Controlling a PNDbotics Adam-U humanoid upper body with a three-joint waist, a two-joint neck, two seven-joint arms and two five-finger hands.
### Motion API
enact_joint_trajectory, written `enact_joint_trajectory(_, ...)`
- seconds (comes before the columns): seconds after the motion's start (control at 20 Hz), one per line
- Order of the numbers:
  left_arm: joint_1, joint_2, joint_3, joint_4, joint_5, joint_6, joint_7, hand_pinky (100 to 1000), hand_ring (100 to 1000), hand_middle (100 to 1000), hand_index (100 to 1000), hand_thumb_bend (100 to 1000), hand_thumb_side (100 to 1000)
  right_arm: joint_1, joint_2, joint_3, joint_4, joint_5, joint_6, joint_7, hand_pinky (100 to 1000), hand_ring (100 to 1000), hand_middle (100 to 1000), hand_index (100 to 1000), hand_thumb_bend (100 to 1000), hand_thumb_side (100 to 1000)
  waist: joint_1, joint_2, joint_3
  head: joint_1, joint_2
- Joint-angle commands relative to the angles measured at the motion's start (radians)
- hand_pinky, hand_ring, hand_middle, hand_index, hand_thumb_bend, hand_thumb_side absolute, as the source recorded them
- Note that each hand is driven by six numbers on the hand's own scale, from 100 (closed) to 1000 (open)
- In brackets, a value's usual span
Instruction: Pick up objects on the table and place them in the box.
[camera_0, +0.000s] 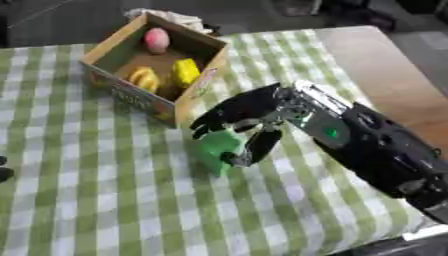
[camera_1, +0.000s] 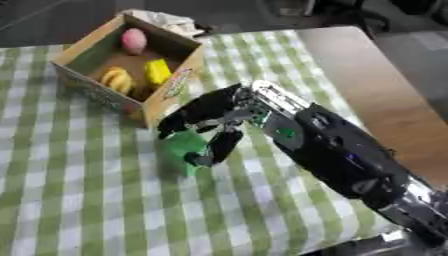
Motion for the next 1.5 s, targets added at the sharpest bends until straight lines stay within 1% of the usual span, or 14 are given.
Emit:
enact_joint_trajectory(0.05, -0.005, 0.009, 0.006, -0.021, -0.001, -0.001, -0.001, 691, 600, 594, 822, 100, 704, -0.01, -0.007, -0.002, 0.026, 0.016, -0.07, 0.073, 947, 1000, 1000, 1000, 100, 704, 0.001, -0.017, 0.002, -0.003, -0.003)
enact_joint_trajectory(0.1, -0.005, 0.009, 0.006, -0.021, -0.001, -0.001, -0.001, 691, 600, 594, 822, 100, 705, -0.007, -0.006, -0.004, 0.033, 0.011, -0.07, 0.074, 945, 1000, 1000, 1000, 100, 717, 0.0, -0.017, 0.002, -0.003, -0.003)
enact_joint_trajectory(0.15, -0.005, 0.009, 0.006, -0.021, -0.001, 0.0, -0.001, 691, 600, 594, 822, 100, 705, -0.006, -0.006, -0.006, 0.038, 0.005, -0.069, 0.073, 944, 1000, 1000, 1000, 100, 755, 0.0, -0.017, 0.002, -0.004, -0.004)
enact_joint_trajectory(0.2, -0.005, 0.009, 0.007, -0.021, -0.001, -0.001, -0.001, 691, 600, 594, 822, 100, 705, -0.004, -0.005, -0.009, 0.043, -0.006, -0.066, 0.07, 940, 992, 1000, 1000, 100, 821, -0.001, -0.017, 0.001, -0.004, -0.005)
enact_joint_trajectory(0.25, -0.005, 0.009, 0.007, -0.021, -0.001, -0.001, -0.001, 691, 600, 594, 822, 100, 705, -0.001, -0.003, -0.011, 0.049, -0.023, -0.061, 0.066, 935, 980, 1000, 1000, 100, 932, -0.001, -0.017, 0.001, -0.004, -0.005)
enact_joint_trajectory(0.3, -0.006, 0.009, 0.007, -0.021, 0.0, -0.001, -0.001, 691, 600, 594, 822, 100, 705, 0.002, -0.001, -0.013, 0.058, -0.049, -0.053, 0.062, 931, 971, 1000, 1000, 100, 997, -0.001, -0.017, 0.001, -0.004, -0.006)
enact_joint_trajectory(0.45, -0.006, 0.009, 0.007, -0.021, 0.0, -0.001, -0.001, 692, 600, 594, 822, 100, 705, 0.008, -0.001, -0.01, 0.086, -0.135, -0.03, 0.072, 926, 956, 1000, 1000, 100, 1000, -0.002, -0.017, 0.002, -0.008, -0.007)
enact_joint_trajectory(0.65, -0.006, 0.009, 0.007, -0.021, -0.001, -0.001, -0.001, 692, 600, 594, 822, 100, 706, 0.024, -0.009, 0.005, 0.098, -0.257, -0.032, 0.148, 928, 953, 1000, 1000, 100, 1000, -0.003, -0.015, 0.005, -0.012, -0.009)
enact_joint_trajectory(0.75, -0.007, 0.009, 0.007, -0.021, -0.001, -0.001, -0.001, 692, 600, 594, 822, 100, 707, 0.037, -0.017, 0.009, 0.096, -0.304, -0.032, 0.17, 927, 945, 1000, 1000, 100, 1000, -0.003, -0.015, 0.007, -0.015, -0.01)
enact_joint_trajectory(0.9, -0.008, 0.009, 0.006, -0.021, -0.001, -0.002, -0.003, 692, 600, 591, 822, 100, 706, 0.053, -0.03, 0.018, 0.093, -0.354, -0.021, 0.176, 935, 944, 1000, 1000, 100, 1000, -0.003, -0.014, 0.009, -0.018, -0.014)
enact_joint_trajectory(1.0, -0.008, 0.008, 0.008, -0.021, -0.002, -0.002, -0.002, 692, 599, 591, 822, 100, 707, 0.063, -0.041, 0.013, 0.078, -0.371, -0.013, 0.177, 940, 949, 1000, 1000, 100, 1000, -0.004, -0.013, 0.009, -0.019, -0.016)
enact_joint_trajectory(1.3, -0.006, 0.009, 0.01, -0.021, -0.004, -0.002, -0.001, 692, 599, 590, 823, 100, 707, 0.086, -0.068, -0.035, -0.024, -0.365, 0.006, 0.166, 953, 960, 1000, 1000, 100, 1000, -0.004, -0.012, 0.006, -0.018, -0.02)
enact_joint_trajectory(1.4, -0.005, 0.009, 0.011, -0.021, -0.005, -0.002, 0.001, 692, 599, 590, 823, 100, 707, 0.089, -0.076, -0.057, -0.07, -0.359, 0.012, 0.131, 960, 974, 1000, 1000, 100, 929, -0.003, -0.011, 0.003, -0.016, -0.022)
enact_joint_trajectory(1.5, -0.005, 0.009, 0.012, -0.021, -0.006, -0.002, 0.001, 692, 599, 590, 823, 100, 707, 0.094, -0.085, -0.073, -0.121, -0.331, 0.017, 0.08, 965, 983, 1000, 1000, 100, 868, -0.002, -0.011, 0.001, -0.016, -0.022)
